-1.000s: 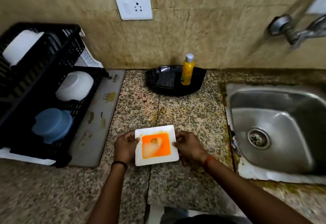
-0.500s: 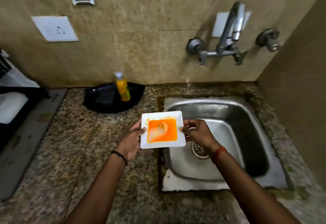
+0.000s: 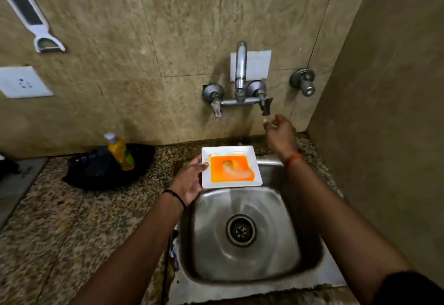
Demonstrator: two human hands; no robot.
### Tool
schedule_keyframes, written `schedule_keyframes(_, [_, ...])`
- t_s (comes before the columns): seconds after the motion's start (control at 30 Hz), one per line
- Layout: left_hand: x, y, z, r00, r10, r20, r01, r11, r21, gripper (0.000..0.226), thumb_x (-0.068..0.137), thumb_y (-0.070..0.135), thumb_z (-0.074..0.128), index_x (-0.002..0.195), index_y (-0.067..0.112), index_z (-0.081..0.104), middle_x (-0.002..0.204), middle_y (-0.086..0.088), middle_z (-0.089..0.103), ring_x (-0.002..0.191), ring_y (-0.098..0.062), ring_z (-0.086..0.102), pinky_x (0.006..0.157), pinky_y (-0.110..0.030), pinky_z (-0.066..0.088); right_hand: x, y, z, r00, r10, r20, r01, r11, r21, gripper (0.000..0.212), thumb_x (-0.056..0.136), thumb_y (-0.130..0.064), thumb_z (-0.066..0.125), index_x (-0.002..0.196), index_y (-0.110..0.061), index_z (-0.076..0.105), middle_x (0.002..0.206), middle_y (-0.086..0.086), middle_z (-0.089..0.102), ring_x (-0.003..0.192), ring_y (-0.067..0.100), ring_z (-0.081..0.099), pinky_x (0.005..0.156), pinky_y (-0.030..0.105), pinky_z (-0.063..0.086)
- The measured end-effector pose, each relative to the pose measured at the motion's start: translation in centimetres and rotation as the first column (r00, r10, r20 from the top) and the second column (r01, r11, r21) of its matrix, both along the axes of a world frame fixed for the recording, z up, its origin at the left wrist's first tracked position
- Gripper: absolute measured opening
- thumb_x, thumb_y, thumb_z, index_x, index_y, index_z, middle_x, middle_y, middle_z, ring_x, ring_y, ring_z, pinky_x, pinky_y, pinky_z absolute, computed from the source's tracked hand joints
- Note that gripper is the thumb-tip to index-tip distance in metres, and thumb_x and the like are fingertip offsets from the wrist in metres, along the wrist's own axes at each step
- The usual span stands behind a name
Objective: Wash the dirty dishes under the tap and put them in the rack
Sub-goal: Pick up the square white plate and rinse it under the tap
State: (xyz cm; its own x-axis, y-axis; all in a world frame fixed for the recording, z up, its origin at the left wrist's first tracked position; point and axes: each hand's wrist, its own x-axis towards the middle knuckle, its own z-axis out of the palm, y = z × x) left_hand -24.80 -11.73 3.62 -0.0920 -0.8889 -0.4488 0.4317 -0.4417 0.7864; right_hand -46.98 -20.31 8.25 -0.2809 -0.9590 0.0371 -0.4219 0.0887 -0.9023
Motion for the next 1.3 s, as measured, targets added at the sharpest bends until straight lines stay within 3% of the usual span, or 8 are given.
schedule_keyframes(0.3, [-1.5, -2.4, 0.6, 0.999, -0.006, 0.054, 0.007, 1.000, -0.019, 0.036, 0.097, 0.005, 0.043, 0.128, 0.022, 0.054, 0.127, -0.016, 0.061, 0.118, -0.035, 0.056, 0.097, -0.056, 0.045, 1.0, -5.6, 1.6, 0.922, -0.051, -0.384, 0.021, 0.996, -0.084, 0.031, 0.097, -0.028, 0.051, 0.108, -0.004, 0.068, 0.107, 0.022, 0.067, 0.099, 0.037, 0.062, 0.078, 0.033, 0.046])
schedule_keyframes(0.63, [-1.3, -3.1, 0.3, 0.996, 0.049, 0.072, -0.048, 0.999, -0.011, 0.042, 0.097, 0.005, 0.044, 0.137, 0.019, 0.048, 0.128, -0.015, 0.059, 0.112, -0.033, 0.057, 0.091, -0.054, 0.048, 0.8, -5.5, 1.6, 0.995, -0.083, 0.047, 0.084, 0.996, -0.017, 0.022, 0.092, -0.031, 0.056, 0.087, -0.012, 0.067, 0.096, 0.015, 0.071, 0.092, 0.031, 0.067, 0.072, 0.030, 0.048])
schedule_keyframes(0.77, [-1.6, -3.2, 0.2, 0.997, 0.063, 0.050, -0.062, 0.998, -0.020, 0.038, 0.098, 0.004, 0.043, 0.130, 0.021, 0.051, 0.114, -0.012, 0.063, 0.102, -0.029, 0.059, 0.088, -0.053, 0.047, 2.2, -0.3, 1.1, 0.990, 0.037, -0.136, -0.042, 0.999, -0.033, 0.053, 0.097, -0.047, 0.045, 0.134, -0.008, 0.049, 0.132, 0.016, 0.058, 0.122, 0.033, 0.053, 0.097, 0.034, 0.042])
schedule_keyframes(0.83, [-1.8, -3.3, 0.0, 0.997, 0.073, 0.031, -0.072, 0.997, -0.018, 0.037, 0.098, 0.004, 0.043, 0.129, 0.021, 0.051, 0.109, -0.010, 0.064, 0.096, -0.027, 0.061, 0.086, -0.051, 0.048, 3.1, 4.1, 0.1, 0.913, 0.234, -0.334, -0.256, 0.966, -0.023, 0.066, 0.098, -0.052, 0.039, 0.149, -0.011, 0.029, 0.154, 0.011, 0.034, 0.142, 0.028, 0.031, 0.118, 0.039, 0.022])
schedule_keyframes(1.0, [-2.4, -3.5, -0.9, 0.996, 0.091, 0.024, -0.091, 0.996, -0.013, 0.036, 0.098, 0.004, 0.042, 0.129, 0.018, 0.052, 0.099, -0.008, 0.067, 0.085, -0.023, 0.064, 0.067, -0.038, 0.054, 2.0, 8.1, -4.5, 0.338, 0.579, -0.742, -0.658, 0.709, 0.253, 0.075, 0.093, -0.068, 0.023, 0.153, -0.024, 0.021, 0.162, -0.001, 0.014, 0.149, 0.011, 0.005, 0.122, 0.044, -0.002])
schedule_keyframes(1.1, [-3.0, -3.5, -1.3, 0.995, 0.097, 0.005, -0.097, 0.995, -0.004, 0.036, 0.097, 0.003, 0.043, 0.130, 0.016, 0.051, 0.099, -0.007, 0.068, 0.086, -0.024, 0.065, 0.068, -0.039, 0.052, 0.5, 6.8, -5.5, 0.325, 0.443, -0.836, -0.507, 0.828, 0.241, 0.088, 0.087, -0.075, 0.013, 0.152, -0.017, 0.026, 0.159, 0.006, 0.022, 0.150, 0.016, 0.009, 0.121, 0.044, -0.005])
schedule_keyframes(1.2, [-3.7, -3.4, -1.2, 0.993, 0.103, -0.050, -0.103, 0.995, 0.008, 0.037, 0.098, 0.001, 0.039, 0.130, 0.015, 0.051, 0.100, -0.010, 0.067, 0.080, -0.022, 0.067, 0.065, -0.038, 0.055, 1.4, 7.7, -5.4, 0.244, 0.508, -0.826, -0.684, 0.694, 0.224, 0.085, 0.088, -0.076, 0.019, 0.152, -0.021, 0.024, 0.158, 0.003, 0.026, 0.149, 0.014, 0.014, 0.122, 0.039, -0.003])
schedule_keyframes(1.3, [-4.2, -3.5, -1.1, 0.992, 0.099, -0.079, -0.098, 0.995, 0.016, 0.039, 0.100, 0.002, 0.037, 0.134, 0.016, 0.048, 0.112, -0.013, 0.063, 0.084, -0.023, 0.066, 0.058, -0.036, 0.058, 0.8, 6.8, -5.4, 0.364, 0.488, -0.793, -0.607, 0.771, 0.195, 0.095, 0.081, -0.080, -0.001, 0.152, -0.023, 0.026, 0.159, 0.002, 0.025, 0.149, 0.013, 0.011, 0.122, 0.040, 0.000])
